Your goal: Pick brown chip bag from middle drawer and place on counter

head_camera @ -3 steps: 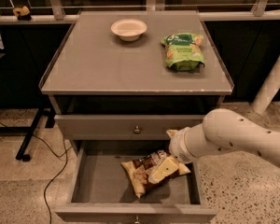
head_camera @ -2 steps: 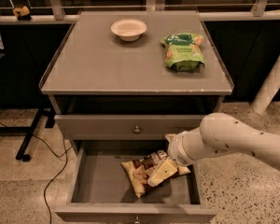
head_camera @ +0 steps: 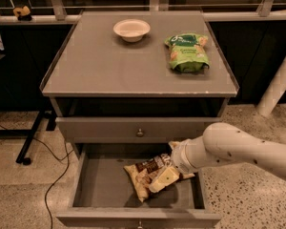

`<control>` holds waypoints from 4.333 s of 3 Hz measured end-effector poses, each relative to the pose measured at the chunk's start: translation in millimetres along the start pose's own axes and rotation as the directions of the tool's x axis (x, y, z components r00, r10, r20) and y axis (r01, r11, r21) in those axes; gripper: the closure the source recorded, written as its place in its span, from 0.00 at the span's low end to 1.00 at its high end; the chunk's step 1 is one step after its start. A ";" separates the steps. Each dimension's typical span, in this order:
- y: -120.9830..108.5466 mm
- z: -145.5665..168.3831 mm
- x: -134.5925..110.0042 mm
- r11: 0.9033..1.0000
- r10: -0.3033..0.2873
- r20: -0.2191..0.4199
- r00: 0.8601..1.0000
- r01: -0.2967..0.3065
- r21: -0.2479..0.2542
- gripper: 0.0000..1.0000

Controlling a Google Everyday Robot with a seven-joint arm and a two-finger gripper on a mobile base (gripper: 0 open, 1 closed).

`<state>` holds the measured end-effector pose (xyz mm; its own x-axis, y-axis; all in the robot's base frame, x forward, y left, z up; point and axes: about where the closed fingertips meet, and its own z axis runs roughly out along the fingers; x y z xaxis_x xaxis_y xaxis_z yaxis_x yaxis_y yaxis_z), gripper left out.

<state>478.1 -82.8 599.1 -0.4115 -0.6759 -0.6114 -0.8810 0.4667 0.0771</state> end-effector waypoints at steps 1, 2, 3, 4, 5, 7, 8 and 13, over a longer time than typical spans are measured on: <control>-4.0 30.6 16.9 0.998 0.063 0.035 0.997 -0.063 -0.023 0.00; -7.6 61.2 33.7 0.991 0.122 0.048 0.991 -0.119 -0.058 0.00; -11.7 87.7 50.7 0.982 0.174 0.038 0.984 -0.170 -0.082 0.00; -17.0 107.4 64.9 0.972 0.217 0.014 0.976 -0.215 -0.092 0.00; -16.7 108.2 65.7 0.972 0.219 0.013 0.976 -0.217 -0.093 0.00; -42.3 119.8 68.0 0.964 0.256 0.042 0.966 -0.252 -0.084 0.00; -56.3 127.1 75.6 0.958 0.282 0.040 0.959 -0.278 -0.076 0.00; -113.8 134.8 89.3 0.941 0.338 0.027 0.941 -0.337 -0.039 0.00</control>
Offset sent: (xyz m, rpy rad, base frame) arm 0.0124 0.0113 -0.1102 0.1458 0.1383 -0.1039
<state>573.0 -119.5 429.6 -0.6789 -0.4621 -0.5706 -0.6989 0.6450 0.3091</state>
